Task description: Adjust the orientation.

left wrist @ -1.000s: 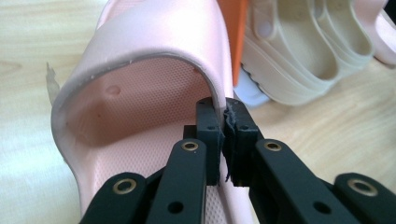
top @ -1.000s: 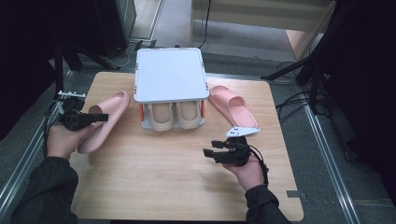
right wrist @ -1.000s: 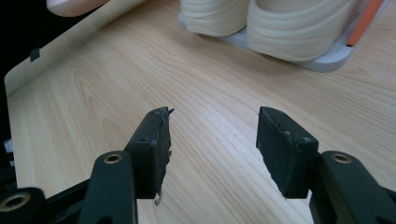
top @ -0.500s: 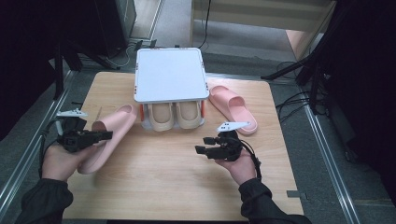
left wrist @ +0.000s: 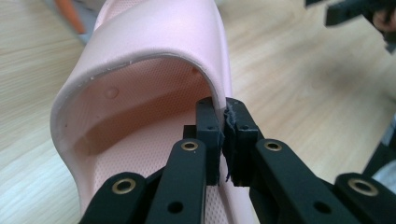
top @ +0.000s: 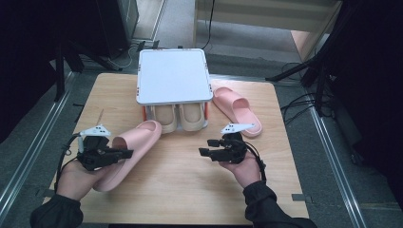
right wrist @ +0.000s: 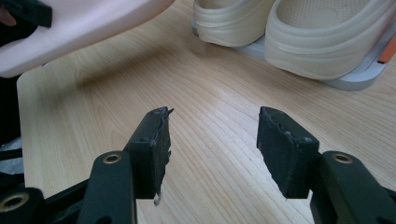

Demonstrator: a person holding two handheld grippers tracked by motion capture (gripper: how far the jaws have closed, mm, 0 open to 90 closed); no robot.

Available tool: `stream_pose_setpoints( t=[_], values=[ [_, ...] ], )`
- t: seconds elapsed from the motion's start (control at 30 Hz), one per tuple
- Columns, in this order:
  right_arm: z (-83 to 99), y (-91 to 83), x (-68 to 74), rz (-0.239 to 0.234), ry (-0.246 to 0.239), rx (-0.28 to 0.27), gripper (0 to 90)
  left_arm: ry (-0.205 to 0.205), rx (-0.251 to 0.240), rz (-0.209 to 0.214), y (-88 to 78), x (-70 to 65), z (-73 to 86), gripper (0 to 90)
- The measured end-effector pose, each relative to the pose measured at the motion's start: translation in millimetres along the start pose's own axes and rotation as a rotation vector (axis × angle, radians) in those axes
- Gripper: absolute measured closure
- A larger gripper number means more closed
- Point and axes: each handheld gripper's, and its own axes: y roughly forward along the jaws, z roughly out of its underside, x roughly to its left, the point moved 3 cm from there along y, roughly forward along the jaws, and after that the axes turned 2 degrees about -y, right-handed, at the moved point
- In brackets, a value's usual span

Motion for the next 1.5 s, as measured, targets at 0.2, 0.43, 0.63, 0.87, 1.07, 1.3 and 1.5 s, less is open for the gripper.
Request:
stream_pose_setpoints(
  t=[0.2, 0.43, 0.63, 0.87, 1.07, 1.3, 1.5],
  values=[
    [0.1, 0.6, 0.1, 0.000, 0.000, 0.004, 44.8, 0.077, 0.061, 0.047, 22.9, -22.1, 0.2, 85.4],
    [1.1, -0.6, 0.7, 0.003, 0.006, 0.006, 44.6, 0.113, 0.124, 0.085, 53.5, -35.8, 1.7, 84.7],
    [2.0, -0.1, 1.5, 0.000, 0.002, 0.007, 44.5, 0.127, 0.156, 0.106, 71.1, -41.4, 4.0, 84.3],
    [3.9, 1.5, 4.6, 0.004, -0.006, 0.016, 44.2, 0.126, 0.154, 0.152, 78.0, -45.4, 5.1, 77.0],
    [4.7, 2.5, 8.1, 0.010, -0.018, 0.012, 44.7, 0.130, 0.136, 0.138, 63.8, -41.0, 3.0, 74.4],
    [6.5, 7.1, 13.7, 0.008, -0.042, 0.024, 49.3, 0.100, 0.119, 0.111, 42.7, -23.7, 1.1, 80.3],
    [8.5, 13.5, 21.5, 0.001, -0.058, 0.023, 56.4, 0.066, 0.123, 0.081, 39.6, -3.3, 3.6, 88.4]
  ],
)
